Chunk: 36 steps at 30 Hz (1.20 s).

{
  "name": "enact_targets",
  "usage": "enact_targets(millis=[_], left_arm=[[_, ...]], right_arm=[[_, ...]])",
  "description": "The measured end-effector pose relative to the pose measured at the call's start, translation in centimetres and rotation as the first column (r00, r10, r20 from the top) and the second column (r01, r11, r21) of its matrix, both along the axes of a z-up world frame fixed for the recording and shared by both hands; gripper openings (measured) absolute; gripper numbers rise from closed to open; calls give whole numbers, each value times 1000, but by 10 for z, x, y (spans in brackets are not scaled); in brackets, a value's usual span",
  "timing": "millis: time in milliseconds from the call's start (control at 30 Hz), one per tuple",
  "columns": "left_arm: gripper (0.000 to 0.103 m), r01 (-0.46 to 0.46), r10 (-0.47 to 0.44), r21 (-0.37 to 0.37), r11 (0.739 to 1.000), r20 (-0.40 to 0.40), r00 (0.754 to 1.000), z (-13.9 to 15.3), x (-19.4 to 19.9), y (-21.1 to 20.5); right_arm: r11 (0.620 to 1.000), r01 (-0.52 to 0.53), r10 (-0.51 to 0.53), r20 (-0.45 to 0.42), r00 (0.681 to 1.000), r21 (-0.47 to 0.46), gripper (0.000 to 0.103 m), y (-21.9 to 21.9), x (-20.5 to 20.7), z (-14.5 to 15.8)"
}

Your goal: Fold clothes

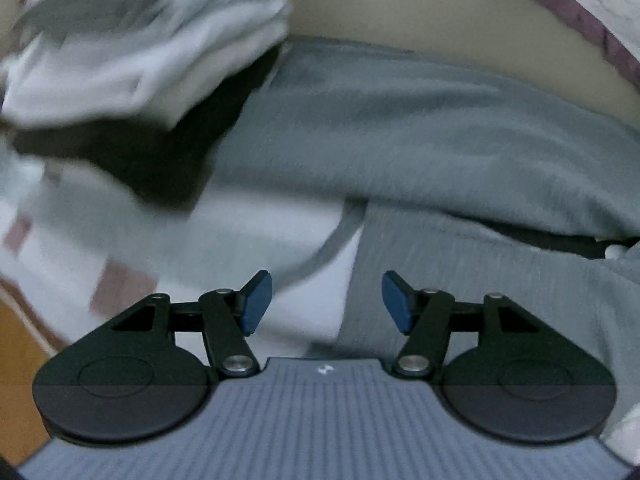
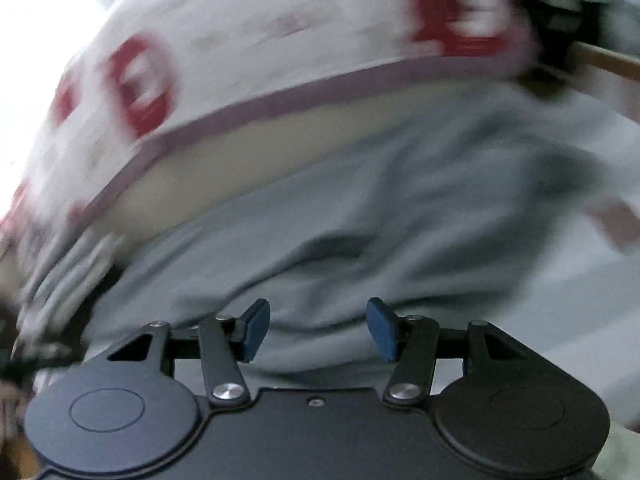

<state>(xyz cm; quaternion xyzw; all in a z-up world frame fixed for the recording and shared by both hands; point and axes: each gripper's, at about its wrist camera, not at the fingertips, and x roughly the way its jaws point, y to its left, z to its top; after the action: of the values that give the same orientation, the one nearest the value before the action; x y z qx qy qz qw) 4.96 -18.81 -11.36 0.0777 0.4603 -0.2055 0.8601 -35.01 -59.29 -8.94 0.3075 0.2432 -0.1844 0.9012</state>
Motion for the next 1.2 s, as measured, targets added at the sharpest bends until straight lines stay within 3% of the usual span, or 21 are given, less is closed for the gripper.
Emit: enact_targets(millis=[67, 167, 267, 367, 500, 567, 667, 700, 767, 833, 900, 1000, 1100, 1200], left_arm=[[61, -25, 23, -31, 999, -50, 998, -7, 0, 13], [61, -34, 26, -61, 998, -121, 992, -17, 6, 19], [61, -63, 52, -93, 994, -124, 991, -21, 9, 21], [61, -119, 110, -102, 988, -96, 989, -24, 14, 28], [61, -106, 89, -133, 985, -129, 988, -28, 19, 39], [61, -94, 71, -165, 982, -142, 987, -32, 19, 44], [61, -73, 41, -207, 976, -153, 987, -38, 18, 49], [61, -68, 35, -214, 974, -154, 987, -39, 18, 48], [61, -57, 22, -227, 972, -154, 988, -40, 18, 46], [61, -42, 7, -236, 971, -149, 989, -37, 16, 42], [61, -26, -10, -247, 969, -143, 990, -33, 14, 38], [61, -9, -38, -291, 957, -156, 987, -25, 9, 33], [61, 6, -75, -352, 936, -184, 980, -15, 5, 32], [65, -36, -81, -371, 928, -296, 952, -10, 1, 26]], right_arm=[[994, -106, 105, 38, 994, 39, 60, 23, 36, -5], [978, -196, 195, 16, 981, 72, 60, 54, 88, -25], [961, -275, 270, -152, 951, -14, 60, 84, 138, -37], [912, -390, 338, -305, 891, -130, 60, 113, 181, -44], [849, -502, 429, -341, 837, -166, 60, 132, 231, -47], [830, -534, 439, -404, 803, -159, 61, 139, 256, -56], [812, -538, 396, -465, 792, -225, 59, 153, 275, -65], [803, -552, 418, -447, 791, -224, 54, 156, 276, -65], [790, -575, 453, -431, 780, -211, 17, 162, 279, -65], [778, -585, 459, -427, 779, -231, 8, 166, 276, -61], [794, -566, 465, -379, 800, -221, 7, 167, 268, -50], [825, -537, 494, -238, 836, -174, 7, 167, 240, -23], [816, -570, 558, -126, 820, -98, 7, 172, 204, -2], [787, -615, 611, -67, 788, -51, 7, 181, 167, 9]])
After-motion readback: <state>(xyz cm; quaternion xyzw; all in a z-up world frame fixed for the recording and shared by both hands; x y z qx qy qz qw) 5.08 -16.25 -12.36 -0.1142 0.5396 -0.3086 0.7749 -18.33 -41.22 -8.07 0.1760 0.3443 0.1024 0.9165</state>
